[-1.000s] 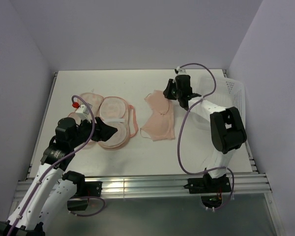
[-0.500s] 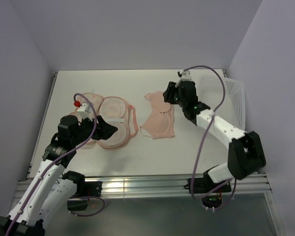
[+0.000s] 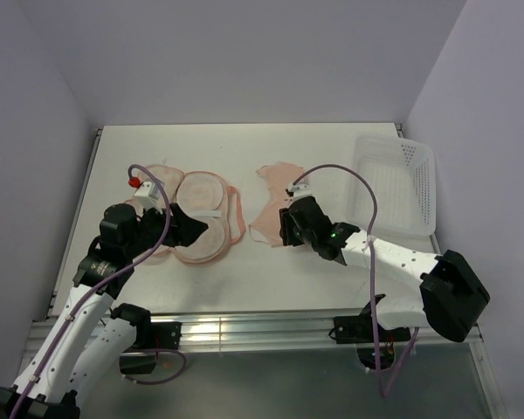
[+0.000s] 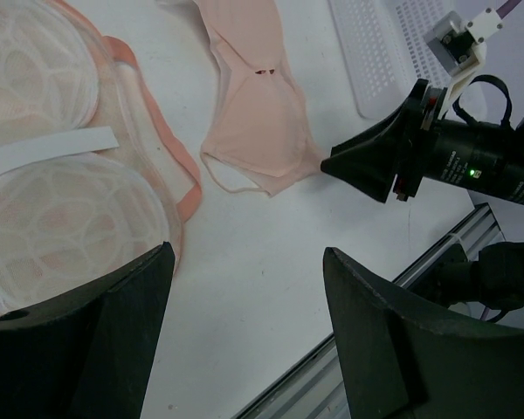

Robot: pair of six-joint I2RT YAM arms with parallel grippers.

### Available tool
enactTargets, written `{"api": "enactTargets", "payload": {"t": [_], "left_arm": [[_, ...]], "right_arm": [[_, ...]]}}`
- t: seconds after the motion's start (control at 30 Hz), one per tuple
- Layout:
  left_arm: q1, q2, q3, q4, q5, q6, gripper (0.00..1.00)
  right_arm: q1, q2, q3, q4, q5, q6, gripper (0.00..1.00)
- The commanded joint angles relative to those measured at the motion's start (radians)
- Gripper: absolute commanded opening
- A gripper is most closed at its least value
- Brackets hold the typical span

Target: Place the bra in the laundry bag and zip it closed

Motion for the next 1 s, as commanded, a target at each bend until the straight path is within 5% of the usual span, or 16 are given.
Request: {"api": "enactTargets", "payload": {"t": [0.0,0.53,0.97], "left_arm": [[-0.004,-0.009,0.032,0.032,0.005,0.013,0.76],[-0.002,-0.006,0.035,0.029,0.001,0.016,0.76],[-0.002,0.000,0.037,0.030,0.012,0.020,0.76]], "right_arm": [[0.043,-0.015,0.014,-0.074,0.033,-0.003,0.48],[0.070,0.251,0.187,-0.202,0.006,-0.103,0.61],[0.075,0.404,0.268,-0.262,0.046,-0.093,0.53]]}}
